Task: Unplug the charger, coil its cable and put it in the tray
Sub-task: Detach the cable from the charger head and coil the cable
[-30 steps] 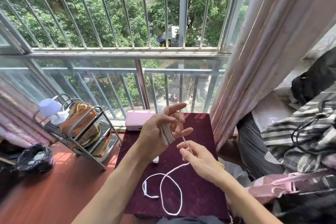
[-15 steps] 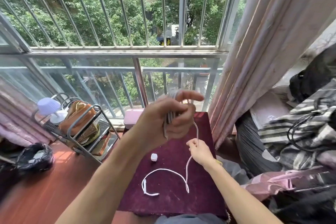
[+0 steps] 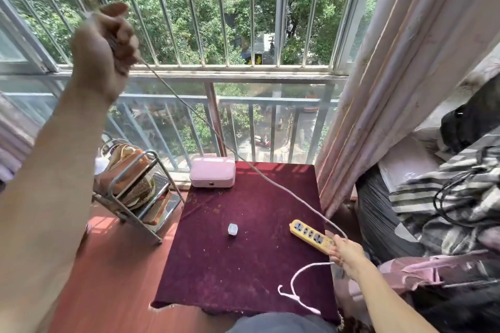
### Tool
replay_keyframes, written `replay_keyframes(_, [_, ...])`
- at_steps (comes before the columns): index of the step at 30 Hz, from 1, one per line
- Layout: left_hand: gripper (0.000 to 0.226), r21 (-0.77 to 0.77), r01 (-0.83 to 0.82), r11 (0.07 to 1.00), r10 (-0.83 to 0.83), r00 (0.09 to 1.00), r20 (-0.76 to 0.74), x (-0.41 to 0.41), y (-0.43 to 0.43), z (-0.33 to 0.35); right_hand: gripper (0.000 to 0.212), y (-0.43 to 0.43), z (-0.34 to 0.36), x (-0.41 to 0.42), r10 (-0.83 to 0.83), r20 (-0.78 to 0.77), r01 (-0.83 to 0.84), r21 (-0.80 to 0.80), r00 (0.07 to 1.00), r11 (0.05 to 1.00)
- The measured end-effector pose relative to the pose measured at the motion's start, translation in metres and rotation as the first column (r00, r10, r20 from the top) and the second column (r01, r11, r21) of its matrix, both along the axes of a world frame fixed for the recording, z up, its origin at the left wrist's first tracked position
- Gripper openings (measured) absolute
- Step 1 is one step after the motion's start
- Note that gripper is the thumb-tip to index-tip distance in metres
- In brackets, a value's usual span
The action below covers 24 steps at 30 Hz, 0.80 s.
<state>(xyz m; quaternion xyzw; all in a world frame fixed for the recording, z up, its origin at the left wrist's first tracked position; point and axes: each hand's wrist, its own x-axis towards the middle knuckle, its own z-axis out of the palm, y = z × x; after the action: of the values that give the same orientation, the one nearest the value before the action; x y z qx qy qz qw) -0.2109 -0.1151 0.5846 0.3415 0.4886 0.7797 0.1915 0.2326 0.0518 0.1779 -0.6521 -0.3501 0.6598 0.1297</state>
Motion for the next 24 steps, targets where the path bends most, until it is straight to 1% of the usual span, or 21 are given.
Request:
replay_keyframes(1, [0.026,-0.035,-0.066,0.997,0.065,0.997,-0.034,-0.013,-0.001,0.004,0.034,-0.002,-0.005,0.006,-0.025,0.012,0.025,0.009,1.000,1.000])
replay_keyframes(2, [0.026,-0.089,-0.138,0.986,0.131,0.988,-0.085,-0.026,-0.001,0.008,0.042,-0.005,-0.007,0.009,-0.055,-0.024,0.054,-0.031,0.998,0.998])
replay_keyframes(4, [0.028,-0.231,-0.283,0.931,0.225,0.942,-0.248,-0.046,0.001,0.012,0.052,-0.010,-0.008,0.008,-0.120,-0.133,0.100,-0.144,0.984,0.984])
replay_keyframes(5, [0.028,-0.305,-0.332,0.893,0.224,0.913,-0.340,-0.052,0.003,0.010,0.054,-0.011,-0.005,0.003,-0.146,-0.183,0.108,-0.205,0.972,0.973])
replay_keyframes(7, [0.029,-0.434,-0.355,0.828,0.135,0.878,-0.460,-0.053,0.011,-0.003,0.058,-0.011,0.004,-0.011,-0.145,-0.267,0.061,-0.301,0.953,0.952])
replay_keyframes(9, [0.030,-0.519,-0.318,0.794,0.034,0.875,-0.483,-0.045,0.022,-0.027,0.056,-0.007,0.019,-0.032,-0.031,-0.307,-0.071,-0.317,0.951,0.946])
replay_keyframes(10, [0.030,-0.544,-0.288,0.788,0.002,0.885,-0.466,-0.038,0.028,-0.040,0.051,-0.006,0.028,-0.043,0.058,-0.314,-0.153,-0.286,0.948,0.946])
replay_keyframes(12, [0.028,-0.582,-0.210,0.786,-0.051,0.915,-0.399,-0.019,0.039,-0.064,0.040,-0.004,0.046,-0.064,0.227,-0.283,-0.286,-0.185,0.932,0.940])
replay_keyframes(13, [0.027,-0.600,-0.157,0.784,-0.083,0.932,-0.353,-0.008,0.044,-0.075,0.035,-0.005,0.053,-0.073,0.280,-0.217,-0.308,-0.107,0.935,0.945])
replay_keyframes(14, [0.026,-0.614,-0.099,0.783,-0.118,0.945,-0.303,0.004,0.048,-0.084,0.033,-0.005,0.059,-0.080,0.295,-0.130,-0.298,-0.007,0.947,0.955])
replay_keyframes(15, [0.025,-0.622,-0.038,0.782,-0.154,0.956,-0.251,0.017,0.050,-0.093,0.033,-0.004,0.062,-0.086,0.257,-0.011,-0.254,0.117,0.966,0.960])
replay_keyframes(16, [0.024,-0.623,0.028,0.782,-0.188,0.963,-0.193,0.029,0.052,-0.100,0.033,-0.003,0.069,-0.089,0.177,0.114,-0.201,0.255,0.978,0.946])
replay_keyframes(17, [0.024,-0.613,0.099,0.784,-0.223,0.966,-0.129,0.042,0.051,-0.107,0.032,-0.002,0.079,-0.091,0.098,0.166,-0.153,0.365,0.981,0.918])
replay_keyframes(18, [0.023,-0.596,0.176,0.784,-0.261,0.963,-0.060,0.056,0.050,-0.112,0.029,-0.004,0.094,-0.095,0.067,0.126,-0.116,0.441,0.990,0.890])
replay_keyframes(19, [0.023,-0.573,0.259,0.778,-0.307,0.952,0.013,0.070,0.048,-0.116,0.025,-0.008,0.112,-0.099,0.094,0.057,-0.110,0.514,0.994,0.851])
replay_keyframes(20, [0.023,-0.544,0.352,0.762,-0.362,0.927,0.094,0.085,0.045,-0.121,0.024,-0.014,0.133,-0.105,0.171,0.008,-0.141,0.601,0.985,0.787])
replay_keyframes(21, [0.023,-0.498,0.461,0.735,-0.426,0.885,0.189,0.101,0.043,-0.126,0.027,-0.021,0.155,-0.113,0.273,-0.016,-0.187,0.691,0.962,0.699])
replay_keyframes(22, [0.023,-0.426,0.577,0.697,-0.496,0.817,0.294,0.117,0.041,-0.131,0.037,-0.028,0.173,-0.120,0.381,-0.007,-0.242,0.761,0.925,0.601])
replay_keyframes(23, [0.024,-0.330,0.684,0.650,-0.562,0.726,0.397,0.134,0.039,-0.136,0.051,-0.033,0.189,-0.127,0.480,0.024,-0.297,0.812,0.877,0.502])
replay_keyframes(24, [0.026,-0.222,0.768,0.601,-0.617,0.622,0.483,0.151,0.037,-0.140,0.064,-0.038,0.202,-0.133,0.552,0.065,-0.348,0.836,0.831,0.425])
